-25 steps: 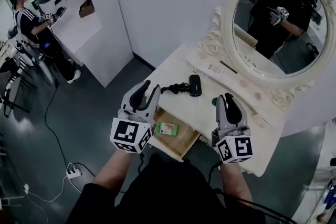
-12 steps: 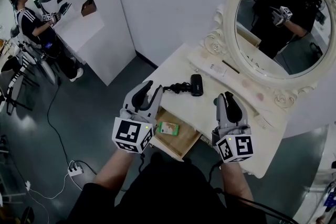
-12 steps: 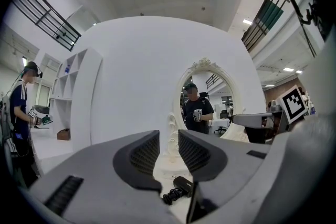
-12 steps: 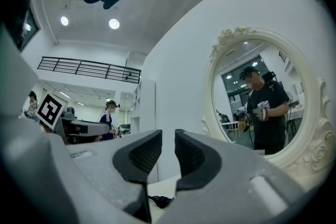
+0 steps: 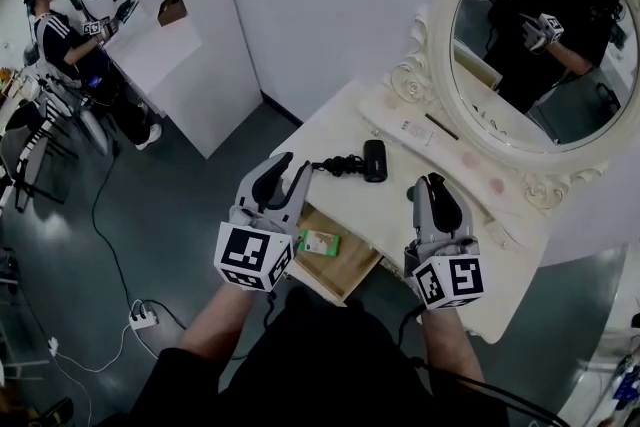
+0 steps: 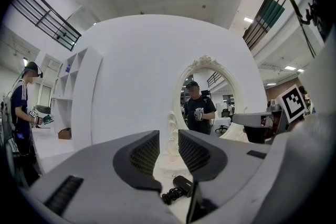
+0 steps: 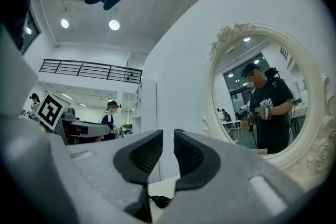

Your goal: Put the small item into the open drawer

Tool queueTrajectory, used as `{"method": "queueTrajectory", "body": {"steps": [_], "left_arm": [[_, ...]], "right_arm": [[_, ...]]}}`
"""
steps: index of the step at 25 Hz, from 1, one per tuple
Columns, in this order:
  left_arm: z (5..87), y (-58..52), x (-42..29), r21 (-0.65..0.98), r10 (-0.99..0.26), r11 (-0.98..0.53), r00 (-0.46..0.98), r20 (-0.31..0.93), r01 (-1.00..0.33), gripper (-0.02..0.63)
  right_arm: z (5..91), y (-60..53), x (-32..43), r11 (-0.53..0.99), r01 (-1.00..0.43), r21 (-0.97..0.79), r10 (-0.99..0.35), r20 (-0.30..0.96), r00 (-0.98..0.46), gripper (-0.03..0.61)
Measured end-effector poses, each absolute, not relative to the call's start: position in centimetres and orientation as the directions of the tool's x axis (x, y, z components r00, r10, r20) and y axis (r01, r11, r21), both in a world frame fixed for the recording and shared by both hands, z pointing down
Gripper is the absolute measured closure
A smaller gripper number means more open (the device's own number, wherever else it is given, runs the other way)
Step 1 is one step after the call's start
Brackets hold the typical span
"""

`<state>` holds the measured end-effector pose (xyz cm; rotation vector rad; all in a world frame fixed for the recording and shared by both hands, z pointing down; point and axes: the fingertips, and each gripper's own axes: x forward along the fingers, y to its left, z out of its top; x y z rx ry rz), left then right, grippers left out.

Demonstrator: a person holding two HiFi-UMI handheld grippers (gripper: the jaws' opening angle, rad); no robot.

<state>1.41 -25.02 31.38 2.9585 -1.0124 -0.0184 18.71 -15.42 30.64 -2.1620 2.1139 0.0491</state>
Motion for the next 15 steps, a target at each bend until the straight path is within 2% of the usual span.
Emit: {"method": "queueTrajectory", "body": {"steps": [15], "left_arm": [[32.2, -24.8, 2.7, 0.015, -0.642, -0.766, 0.766, 0.014, -0.643, 0.501]], "right_arm": [[31.0, -15.5, 20.4, 0.013, -0.998, -0.059, -0.995, -0.100, -0.007, 0.529]]}}
